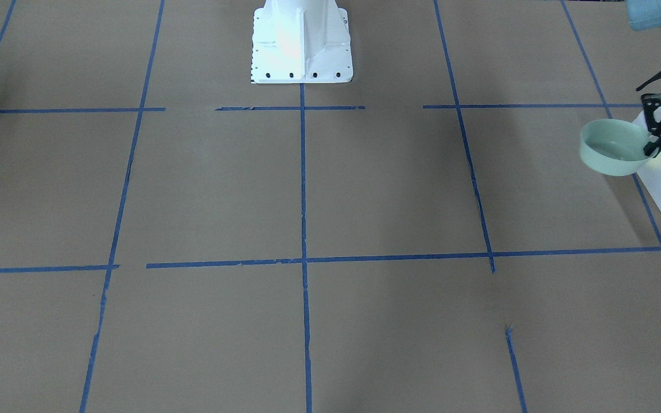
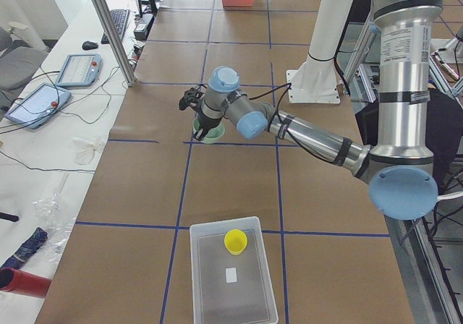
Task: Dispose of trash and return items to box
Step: 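Lift the green bowl with the left gripper and place it in the clear bin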
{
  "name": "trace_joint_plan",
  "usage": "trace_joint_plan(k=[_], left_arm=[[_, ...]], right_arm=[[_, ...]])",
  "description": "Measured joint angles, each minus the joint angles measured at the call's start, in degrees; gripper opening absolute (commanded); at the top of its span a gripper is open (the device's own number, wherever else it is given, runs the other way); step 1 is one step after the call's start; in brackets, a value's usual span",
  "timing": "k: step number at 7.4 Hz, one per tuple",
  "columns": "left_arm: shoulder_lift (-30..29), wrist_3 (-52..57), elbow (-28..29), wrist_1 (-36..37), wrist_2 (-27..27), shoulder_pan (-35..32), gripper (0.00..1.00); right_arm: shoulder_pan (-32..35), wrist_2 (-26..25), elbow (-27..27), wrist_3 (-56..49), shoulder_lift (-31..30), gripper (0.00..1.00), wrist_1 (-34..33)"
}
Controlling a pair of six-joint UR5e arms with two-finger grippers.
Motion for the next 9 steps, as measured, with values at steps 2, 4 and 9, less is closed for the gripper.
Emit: trace_joint_plan(k=[2, 4, 9], left_arm=[[3.4, 21.2, 8.0, 0.0, -2.0, -11.1, 0.0], [3.7, 36.4, 17.3, -0.5, -2.2, -19.2, 0.0], [6.3, 40.7, 32.9, -14.9, -2.1, -24.0, 0.0]], right_arm=[[0.0, 0.1, 0.2, 0.2, 0.0, 1.0, 0.0], [-0.1, 0.6, 0.3, 0.2, 0.0, 1.0, 0.0], [-0.6, 1.1, 0.7, 0.2, 0.0, 1.0, 0.0]])
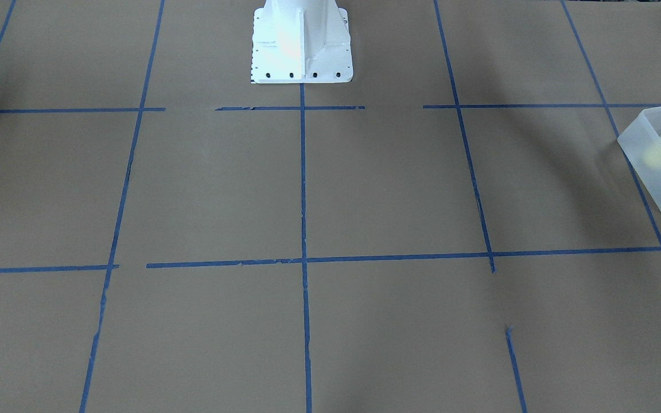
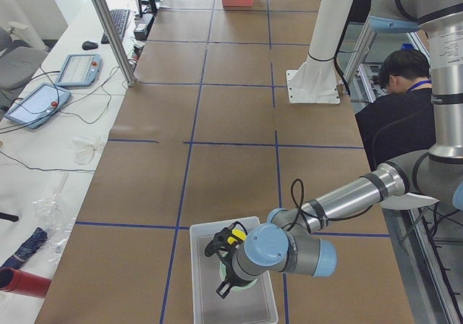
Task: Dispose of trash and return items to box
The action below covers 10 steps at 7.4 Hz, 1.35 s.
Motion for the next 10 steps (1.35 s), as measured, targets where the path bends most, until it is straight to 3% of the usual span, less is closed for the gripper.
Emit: trace_joint_plan(k=[2, 4, 5, 6, 8, 10], left_arm=[[0.9, -5.1, 3.0, -6.2, -0.1, 0.4, 0.0], [1.1, -6.2, 3.7, -7.2, -0.7, 2.0, 0.62], [1.1, -6.4, 3.8, -7.3, -1.4, 2.8, 0.78], [1.1, -6.4, 3.9, -7.7, -1.8, 3.6, 0.84], [0.9, -7.1, 3.4, -8.9, -1.9, 4.7, 0.84], [0.6, -16.4, -3.0, -8.0, -1.8, 5.0, 0.84]], right_arm=[[-0.1, 0.0, 0.0, 0.0, 0.0, 1.0, 0.0], [-0.1, 0.0, 0.0, 0.0, 0.0, 1.0, 0.0], [-0.1, 0.0, 0.0, 0.1, 0.0, 1.0, 0.0], [-0.2, 0.0, 0.0, 0.1, 0.0, 1.0, 0.0], [-0.2, 0.0, 0.0, 0.6, 0.0, 1.0, 0.0], [-0.6, 0.0, 1.1, 4.6, 0.0, 1.0, 0.0]])
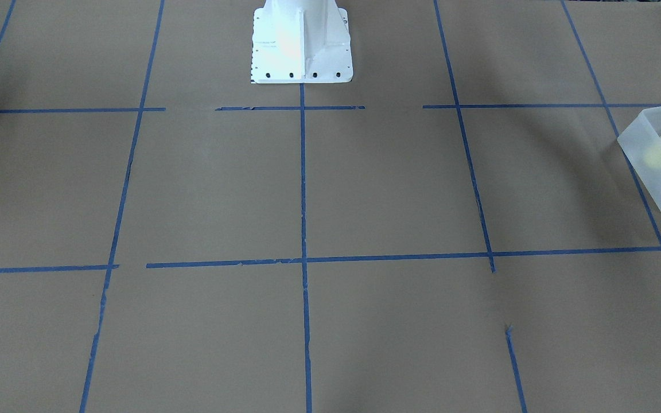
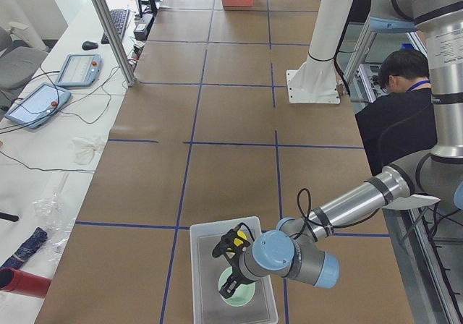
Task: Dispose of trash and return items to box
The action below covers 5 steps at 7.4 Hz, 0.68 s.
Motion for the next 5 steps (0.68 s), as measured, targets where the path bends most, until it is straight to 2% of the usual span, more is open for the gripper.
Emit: trace_joint_plan(k=[1, 2, 4, 5], left_arm=[[-0.1, -8.9, -4.7, 1.4, 0.1, 0.3, 1.0], [-0.5, -15.9, -9.1, 4.0, 0.2, 1.5, 1.0], [-2.3, -20.2, -16.8, 16.3, -0.4, 5.2, 1.0], [-2.7, -20.7, -18.2, 23.2, -1.4, 6.0, 1.0]], right_arm=[[-0.4, 0.1, 0.9, 2.9, 0.0, 1.0, 0.0], [-0.7, 0.4, 1.6, 4.9, 0.0, 1.0, 0.0], [-1.8, 1.3, 2.1, 6.2, 0.1, 1.0, -0.7], [-3.2, -0.4, 2.2, 6.3, -0.1, 1.0, -0.9]])
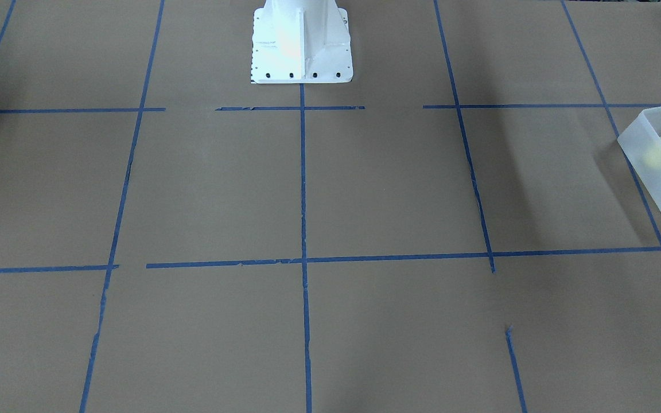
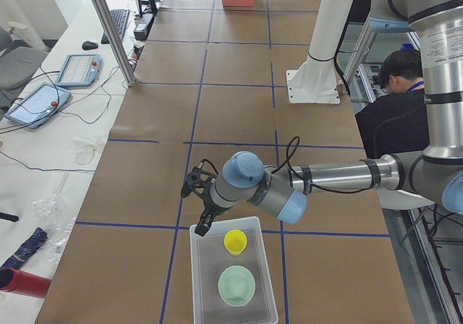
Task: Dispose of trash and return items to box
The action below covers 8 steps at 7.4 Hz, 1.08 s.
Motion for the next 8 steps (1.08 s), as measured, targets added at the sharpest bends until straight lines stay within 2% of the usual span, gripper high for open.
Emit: trace_joint_plan(k=[2, 3, 5, 8], left_arm=[[0.5, -0.2, -1.5, 12.4, -1.5, 0.6, 1.0], [1.8, -0.1, -2.0, 14.9, -1.7, 0.7, 1.0], [3.0, 0.0, -3.0, 16.2, -1.8, 0.7, 1.0], [2.7, 0.0, -3.3, 16.2, 1.3, 0.5, 1.0]], right_arm=[[-1.7, -3.3, 0.2, 0.0, -0.7, 1.0, -2.4], [-2.0, -3.0, 1.2, 0.0, -0.6, 1.0, -6.7], [-2.2, -2.6, 6.6, -0.6, -2.6, 1.0, -13.0], [-2.3, -2.7, 9.8, -0.9, -4.4, 1.0, -14.1]])
